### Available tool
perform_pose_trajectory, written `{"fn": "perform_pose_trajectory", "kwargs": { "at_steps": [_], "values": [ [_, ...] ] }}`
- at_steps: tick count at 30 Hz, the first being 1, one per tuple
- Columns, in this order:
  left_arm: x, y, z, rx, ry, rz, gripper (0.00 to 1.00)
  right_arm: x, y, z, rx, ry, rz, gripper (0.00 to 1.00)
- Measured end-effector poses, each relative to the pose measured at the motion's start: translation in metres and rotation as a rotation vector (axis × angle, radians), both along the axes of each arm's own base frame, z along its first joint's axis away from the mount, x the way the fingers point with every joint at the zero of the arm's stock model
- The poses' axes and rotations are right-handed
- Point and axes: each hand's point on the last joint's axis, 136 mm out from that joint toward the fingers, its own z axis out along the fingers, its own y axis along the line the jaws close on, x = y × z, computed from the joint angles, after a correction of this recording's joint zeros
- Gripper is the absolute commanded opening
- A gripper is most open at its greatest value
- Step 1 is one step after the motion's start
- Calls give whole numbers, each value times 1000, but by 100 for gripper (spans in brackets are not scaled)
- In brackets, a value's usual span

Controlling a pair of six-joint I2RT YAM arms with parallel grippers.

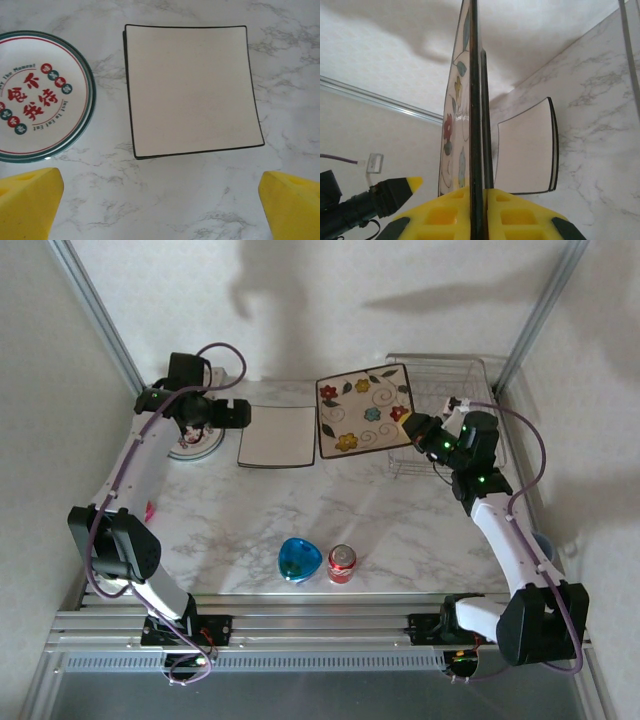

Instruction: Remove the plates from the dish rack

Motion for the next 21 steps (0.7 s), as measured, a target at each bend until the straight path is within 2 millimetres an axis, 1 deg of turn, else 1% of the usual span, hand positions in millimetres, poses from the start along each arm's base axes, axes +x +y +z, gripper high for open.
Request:
{"fn": "perform_pose_trajectory", "kwargs": {
  "at_steps": [3,5,9,11,13,17,21],
  "values": [
    [-1,-12,2,-53,2,-36,100,-2,-1,6,16,-33,-4,0],
    [-1,-25,6,-114,-6,-80,100,-3,0,9,25,-48,-4,0],
    [-2,-65,21,-322,-38,-218,100,-3,1,13,44,-68,-3,0],
    [-4,-85,22,-443,-40,-284,100,-3,1,15,48,-75,-3,0],
    [-8,-104,18,-578,-27,-336,100,-2,2,18,57,-84,-1,0],
    [-12,-130,15,-769,-2,-401,100,0,6,23,76,-102,10,0],
    [-14,-149,24,-891,-3,-461,100,3,12,22,90,-105,21,0]
  ]
}}
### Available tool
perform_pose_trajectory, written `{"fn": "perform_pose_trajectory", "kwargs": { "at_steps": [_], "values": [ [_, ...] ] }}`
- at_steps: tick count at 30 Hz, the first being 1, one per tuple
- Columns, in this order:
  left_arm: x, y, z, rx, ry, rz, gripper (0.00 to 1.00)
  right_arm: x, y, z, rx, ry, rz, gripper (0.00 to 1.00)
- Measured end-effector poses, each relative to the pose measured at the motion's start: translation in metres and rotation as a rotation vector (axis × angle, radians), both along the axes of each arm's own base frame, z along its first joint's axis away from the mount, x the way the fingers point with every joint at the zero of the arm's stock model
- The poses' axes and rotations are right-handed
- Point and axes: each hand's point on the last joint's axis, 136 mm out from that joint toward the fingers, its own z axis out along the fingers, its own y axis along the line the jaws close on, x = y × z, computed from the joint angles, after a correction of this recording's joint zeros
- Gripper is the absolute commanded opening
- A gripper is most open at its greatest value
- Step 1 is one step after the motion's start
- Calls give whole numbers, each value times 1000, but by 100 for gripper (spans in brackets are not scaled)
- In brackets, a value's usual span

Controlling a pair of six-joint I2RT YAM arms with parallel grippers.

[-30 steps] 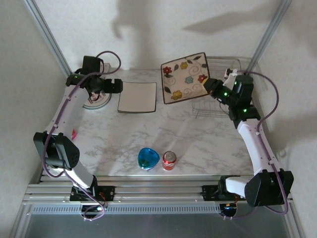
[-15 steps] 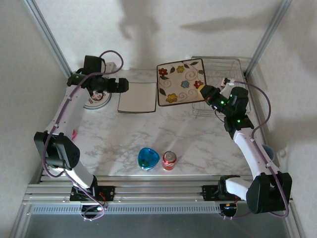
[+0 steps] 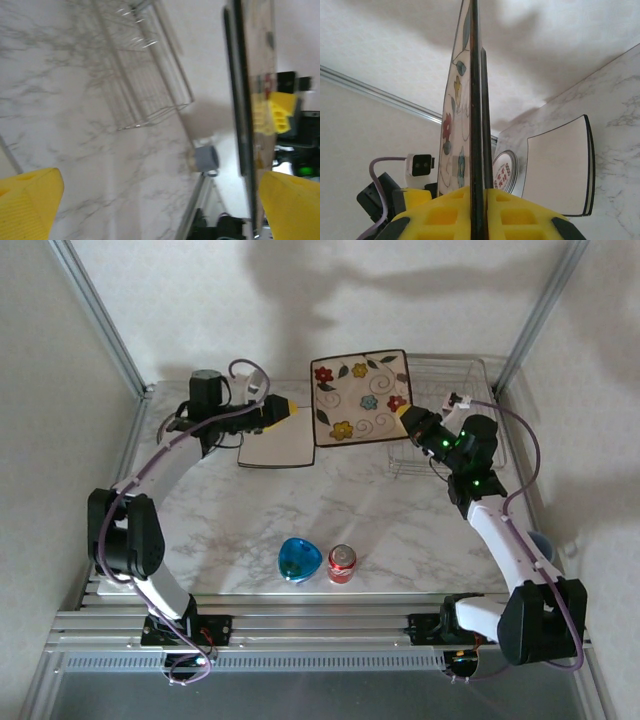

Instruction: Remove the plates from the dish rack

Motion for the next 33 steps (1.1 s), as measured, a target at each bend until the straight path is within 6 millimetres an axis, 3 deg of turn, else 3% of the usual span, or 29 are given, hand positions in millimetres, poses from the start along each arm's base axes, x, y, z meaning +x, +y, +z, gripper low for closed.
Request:
{"fn": "perform_pose_trajectory", "kwargs": {
  "at_steps": [8,12,18,23,28,31,33],
  "values": [
    [1,-22,12,-101,-12,-66,99,3,17,-11,-1,21,39,0],
    [5,-24,10,-116,0,-65,93,3,32,-16,-3,24,67,0],
    [9,-26,8,-140,15,-66,68,4,49,-26,-7,39,98,0],
    [12,-27,1,-147,39,-68,33,6,52,-33,-12,56,102,0],
    [15,-27,-6,-148,70,-56,10,8,53,-34,-15,46,102,0],
    [16,-25,-9,-165,154,-36,0,8,54,-30,-46,-1,107,0],
    [16,-25,-9,-171,171,-32,0,8,55,-32,-51,-1,107,0]
  ]
}}
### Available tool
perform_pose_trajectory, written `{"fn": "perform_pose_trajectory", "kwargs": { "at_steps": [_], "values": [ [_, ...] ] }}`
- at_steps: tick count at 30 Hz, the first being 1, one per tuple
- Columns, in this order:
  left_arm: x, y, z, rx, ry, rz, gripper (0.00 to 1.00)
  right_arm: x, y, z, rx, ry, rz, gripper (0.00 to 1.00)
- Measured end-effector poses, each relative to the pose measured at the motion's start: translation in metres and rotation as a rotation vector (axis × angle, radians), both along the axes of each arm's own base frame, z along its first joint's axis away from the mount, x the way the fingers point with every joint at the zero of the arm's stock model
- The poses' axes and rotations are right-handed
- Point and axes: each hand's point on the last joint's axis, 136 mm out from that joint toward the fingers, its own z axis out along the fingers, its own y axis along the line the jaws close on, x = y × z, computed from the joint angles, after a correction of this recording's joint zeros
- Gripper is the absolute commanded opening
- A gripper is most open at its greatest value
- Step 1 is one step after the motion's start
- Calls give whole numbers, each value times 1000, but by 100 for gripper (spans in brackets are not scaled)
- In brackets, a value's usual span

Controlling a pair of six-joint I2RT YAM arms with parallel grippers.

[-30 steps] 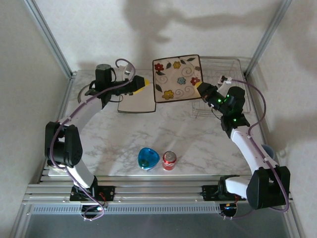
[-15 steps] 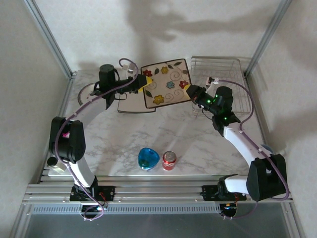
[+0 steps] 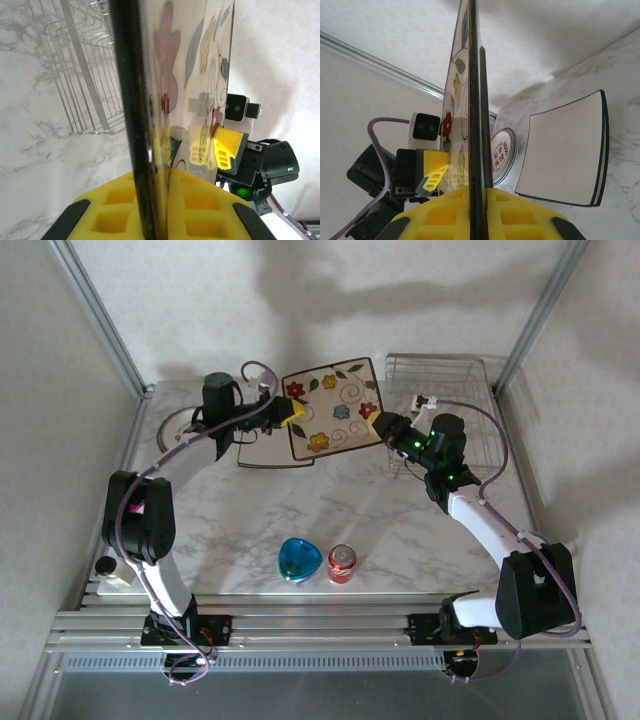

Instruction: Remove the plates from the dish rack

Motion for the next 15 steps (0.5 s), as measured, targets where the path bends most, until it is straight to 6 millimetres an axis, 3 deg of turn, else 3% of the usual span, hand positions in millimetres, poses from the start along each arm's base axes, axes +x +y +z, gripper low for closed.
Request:
{"fn": "perform_pose_trajectory", "kwargs": {
  "at_steps": [5,11,15],
  "values": [
    [0,0,-1,0,7,3,0,1,0,-2,-3,4,0,3],
    [2,0,-1,6,-11,12,0,2,3,4,5,7,7,68],
    [6,1,-1,4,-14,29,0,7,3,21,-12,-15,-12,91]
  ]
}}
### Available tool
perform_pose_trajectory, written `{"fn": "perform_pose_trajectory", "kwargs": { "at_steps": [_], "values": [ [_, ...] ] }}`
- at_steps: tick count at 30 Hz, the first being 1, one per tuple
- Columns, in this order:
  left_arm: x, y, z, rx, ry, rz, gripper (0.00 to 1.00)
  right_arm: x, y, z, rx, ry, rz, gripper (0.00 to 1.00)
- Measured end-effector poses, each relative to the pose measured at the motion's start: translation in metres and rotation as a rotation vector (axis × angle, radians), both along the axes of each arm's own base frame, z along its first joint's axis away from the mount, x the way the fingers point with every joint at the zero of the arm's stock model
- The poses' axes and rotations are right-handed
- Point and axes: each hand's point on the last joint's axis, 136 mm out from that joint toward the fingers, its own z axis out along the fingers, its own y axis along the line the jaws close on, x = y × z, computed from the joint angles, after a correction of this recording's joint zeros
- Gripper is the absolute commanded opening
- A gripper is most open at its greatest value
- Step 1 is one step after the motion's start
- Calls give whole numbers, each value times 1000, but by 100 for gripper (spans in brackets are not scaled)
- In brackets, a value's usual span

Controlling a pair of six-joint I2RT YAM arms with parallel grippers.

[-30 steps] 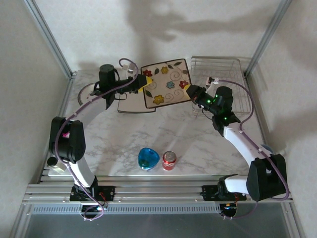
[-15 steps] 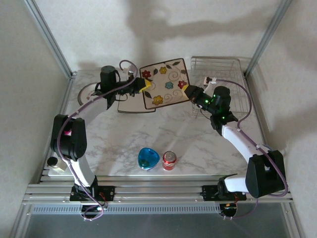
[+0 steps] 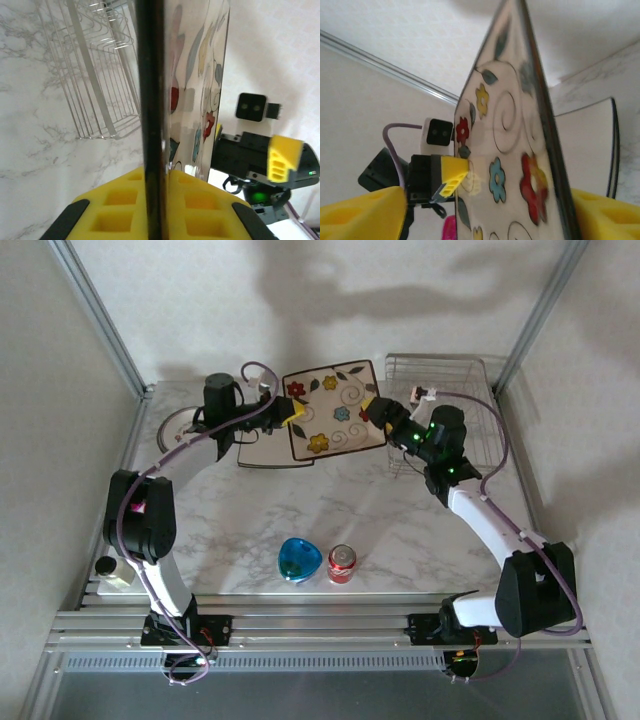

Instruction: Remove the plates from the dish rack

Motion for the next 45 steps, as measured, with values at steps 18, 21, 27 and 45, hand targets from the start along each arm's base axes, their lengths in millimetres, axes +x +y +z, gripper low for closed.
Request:
{"fn": "perform_pose_trajectory", "kwargs": {
  "at_steps": [18,21,27,45],
  "values": [
    [58,67,1,10,31,389,0,-11,-82,43,-702,100,-249,99],
    [60,84,-2,21,40,508,0,-3,-107,63,-874,101,-281,99],
    [47,119,-35,-18,94,740,0,8,-151,39,-1158,263,-264,99],
    [23,149,-104,-48,171,1180,0,-22,-180,-25,-1315,485,-152,99]
  ]
}}
